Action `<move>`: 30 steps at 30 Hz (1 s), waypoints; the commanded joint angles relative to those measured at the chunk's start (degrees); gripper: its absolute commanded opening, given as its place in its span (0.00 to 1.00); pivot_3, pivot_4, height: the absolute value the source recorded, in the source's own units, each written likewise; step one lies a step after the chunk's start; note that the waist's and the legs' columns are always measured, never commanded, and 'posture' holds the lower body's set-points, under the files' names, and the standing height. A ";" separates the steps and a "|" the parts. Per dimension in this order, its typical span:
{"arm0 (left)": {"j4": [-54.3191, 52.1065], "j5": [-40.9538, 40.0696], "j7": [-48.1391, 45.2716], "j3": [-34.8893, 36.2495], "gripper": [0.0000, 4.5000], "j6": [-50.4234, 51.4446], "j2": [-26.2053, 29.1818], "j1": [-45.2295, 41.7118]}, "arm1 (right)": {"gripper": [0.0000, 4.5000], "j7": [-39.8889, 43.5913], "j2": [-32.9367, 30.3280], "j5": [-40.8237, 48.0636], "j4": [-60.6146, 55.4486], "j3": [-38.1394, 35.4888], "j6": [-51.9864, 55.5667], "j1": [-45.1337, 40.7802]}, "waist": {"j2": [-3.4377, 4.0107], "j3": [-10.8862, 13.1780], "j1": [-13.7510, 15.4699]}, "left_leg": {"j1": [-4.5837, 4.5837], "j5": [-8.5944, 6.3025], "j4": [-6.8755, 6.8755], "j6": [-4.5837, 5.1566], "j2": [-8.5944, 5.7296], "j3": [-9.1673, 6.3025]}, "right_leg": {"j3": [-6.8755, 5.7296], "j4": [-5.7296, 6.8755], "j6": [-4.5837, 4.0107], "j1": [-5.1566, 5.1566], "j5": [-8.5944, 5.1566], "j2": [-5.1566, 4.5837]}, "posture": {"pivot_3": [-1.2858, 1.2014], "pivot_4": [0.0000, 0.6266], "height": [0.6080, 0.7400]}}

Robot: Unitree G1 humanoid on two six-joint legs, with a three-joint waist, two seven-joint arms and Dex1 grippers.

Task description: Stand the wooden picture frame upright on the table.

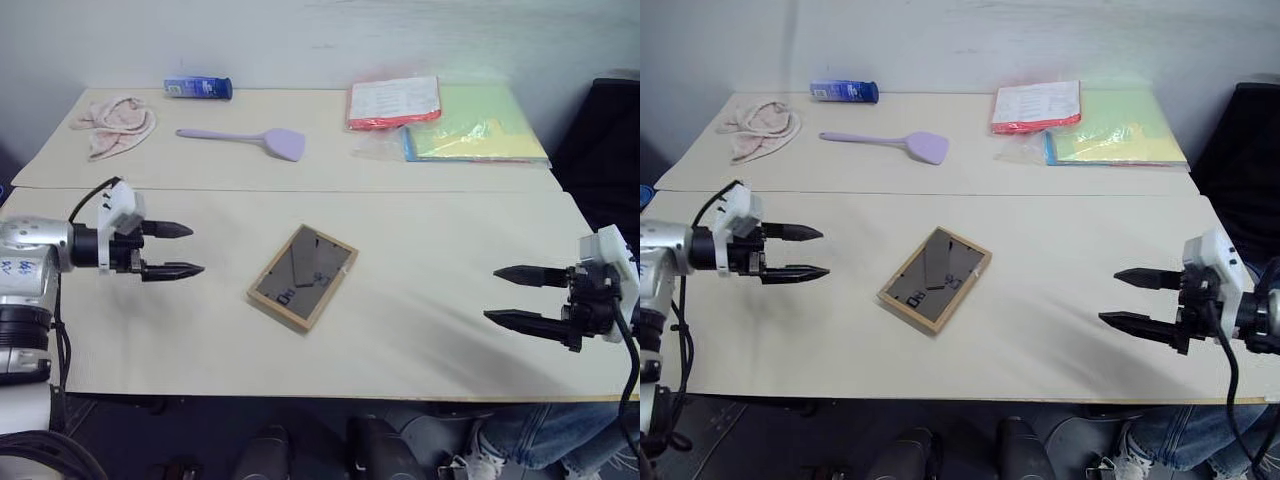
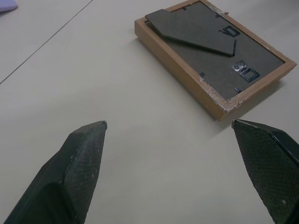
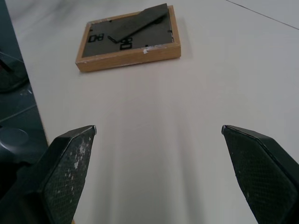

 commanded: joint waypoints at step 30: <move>12.05 15.39 4.16 -14.23 0.01 -15.27 -19.99 -11.35 | 0.00 -12.36 14.34 -23.07 2.11 32.87 -9.92 -21.25 | -0.03 -0.01 0.05 | -1.59 0.20 1.16 -0.34 -0.08 0.22 | 0.20 0.97 0.11 -1.68 0.06 0.05 | 0.52 0.24 1.00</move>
